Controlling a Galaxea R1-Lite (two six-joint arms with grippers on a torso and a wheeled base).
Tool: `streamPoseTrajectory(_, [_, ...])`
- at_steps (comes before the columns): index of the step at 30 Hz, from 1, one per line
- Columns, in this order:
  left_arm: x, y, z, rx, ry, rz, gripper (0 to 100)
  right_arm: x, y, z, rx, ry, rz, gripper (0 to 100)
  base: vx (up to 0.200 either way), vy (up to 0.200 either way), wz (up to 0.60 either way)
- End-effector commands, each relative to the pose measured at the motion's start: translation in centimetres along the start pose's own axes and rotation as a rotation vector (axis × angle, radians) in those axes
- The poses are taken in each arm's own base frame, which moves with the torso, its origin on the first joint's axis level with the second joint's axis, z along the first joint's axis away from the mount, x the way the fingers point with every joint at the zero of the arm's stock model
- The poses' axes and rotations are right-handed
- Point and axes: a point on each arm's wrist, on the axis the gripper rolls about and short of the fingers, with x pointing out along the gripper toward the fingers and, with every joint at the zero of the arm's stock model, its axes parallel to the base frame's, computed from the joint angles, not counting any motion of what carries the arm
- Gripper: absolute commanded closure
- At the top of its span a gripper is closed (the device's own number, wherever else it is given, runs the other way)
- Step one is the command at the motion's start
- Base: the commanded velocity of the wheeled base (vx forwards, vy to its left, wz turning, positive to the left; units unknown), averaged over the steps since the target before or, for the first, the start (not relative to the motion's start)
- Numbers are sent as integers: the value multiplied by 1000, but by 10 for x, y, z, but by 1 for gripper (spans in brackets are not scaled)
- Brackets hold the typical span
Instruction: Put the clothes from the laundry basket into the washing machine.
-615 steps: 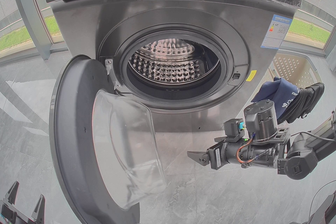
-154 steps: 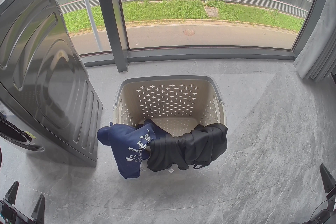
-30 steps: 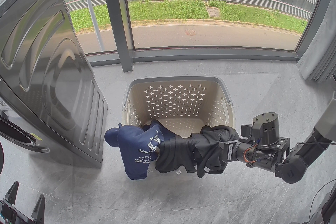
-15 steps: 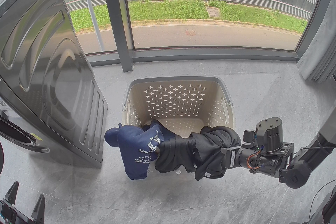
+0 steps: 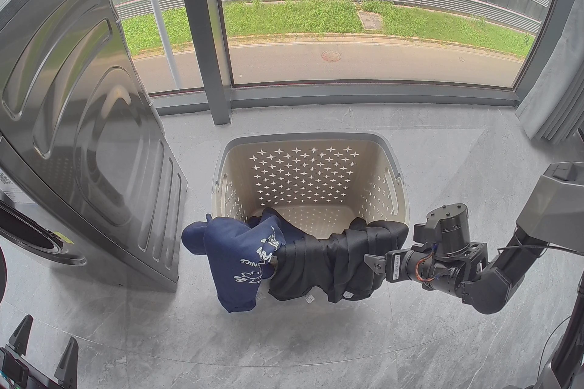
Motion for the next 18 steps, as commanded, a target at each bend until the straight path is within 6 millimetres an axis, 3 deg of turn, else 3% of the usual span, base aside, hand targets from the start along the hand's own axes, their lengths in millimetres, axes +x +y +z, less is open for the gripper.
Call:
streamPoseTrajectory(1, [0, 0, -4, 0, 3, 0, 0, 22, -7, -5, -1, 21, -28, 0, 0, 0, 0])
streamPoseTrajectory(8, [0, 0, -4, 0, 3, 0, 0, 40, -5, 5, 7, -20, -24, 0, 0, 0, 0])
streamPoseTrajectory(9, [0, 0, -4, 0, 3, 0, 0, 40, -5, 5, 5, -20, -24, 100, 0, 0, 0])
streamPoseTrajectory(18, [0, 0, -4, 0, 3, 0, 0, 37, -1, 7, 5, -26, -10, 100, 0, 0, 0])
